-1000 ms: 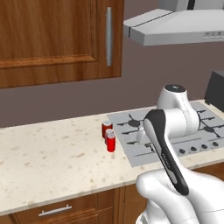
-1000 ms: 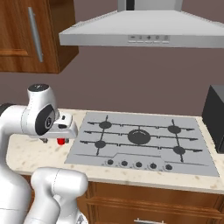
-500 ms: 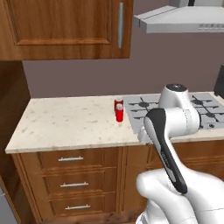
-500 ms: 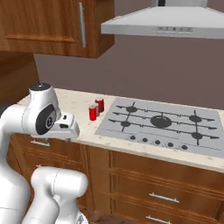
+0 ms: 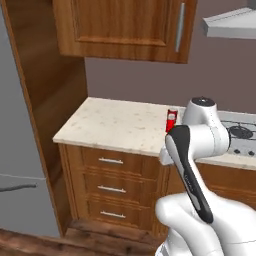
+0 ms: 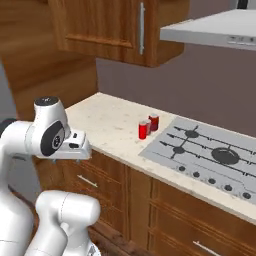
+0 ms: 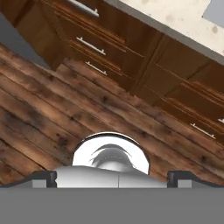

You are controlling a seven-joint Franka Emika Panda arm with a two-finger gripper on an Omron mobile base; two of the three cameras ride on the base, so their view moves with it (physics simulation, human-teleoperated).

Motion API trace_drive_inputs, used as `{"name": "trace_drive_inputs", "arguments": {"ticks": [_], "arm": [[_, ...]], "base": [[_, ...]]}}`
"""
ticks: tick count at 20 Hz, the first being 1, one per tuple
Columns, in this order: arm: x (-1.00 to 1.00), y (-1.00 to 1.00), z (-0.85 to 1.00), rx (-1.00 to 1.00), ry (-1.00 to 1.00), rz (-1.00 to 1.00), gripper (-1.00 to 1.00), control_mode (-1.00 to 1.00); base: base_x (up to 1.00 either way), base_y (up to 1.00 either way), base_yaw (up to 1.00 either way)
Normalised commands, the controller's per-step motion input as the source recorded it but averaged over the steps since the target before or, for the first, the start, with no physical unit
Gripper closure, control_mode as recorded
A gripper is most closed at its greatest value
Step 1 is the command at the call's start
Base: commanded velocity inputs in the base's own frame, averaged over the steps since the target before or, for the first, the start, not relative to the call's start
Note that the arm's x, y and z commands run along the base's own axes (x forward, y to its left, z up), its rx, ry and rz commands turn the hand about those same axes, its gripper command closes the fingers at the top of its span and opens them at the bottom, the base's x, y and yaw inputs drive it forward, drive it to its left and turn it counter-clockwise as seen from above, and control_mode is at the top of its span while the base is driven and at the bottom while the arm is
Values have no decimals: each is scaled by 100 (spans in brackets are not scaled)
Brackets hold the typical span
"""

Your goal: Four empty soda cans are scattered around the kitchen. Gather all the cans and cluster them next to the stove for recycling.

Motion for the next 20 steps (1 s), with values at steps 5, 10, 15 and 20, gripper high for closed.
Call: {"name": "trace_drive_inputs", "arguments": {"ticks": [5, 10, 15, 20], "arm": [[0, 0, 0, 0, 0, 0, -100, 100], [0, 0, 0, 0, 0, 0, -100, 100], [0, 0, 0, 0, 0, 0, -100, 100], [0, 0, 0, 0, 0, 0, -100, 100]], "base": [[-1, -11, 88], [0, 0, 88], [0, 0, 83], [0, 0, 71]]}}
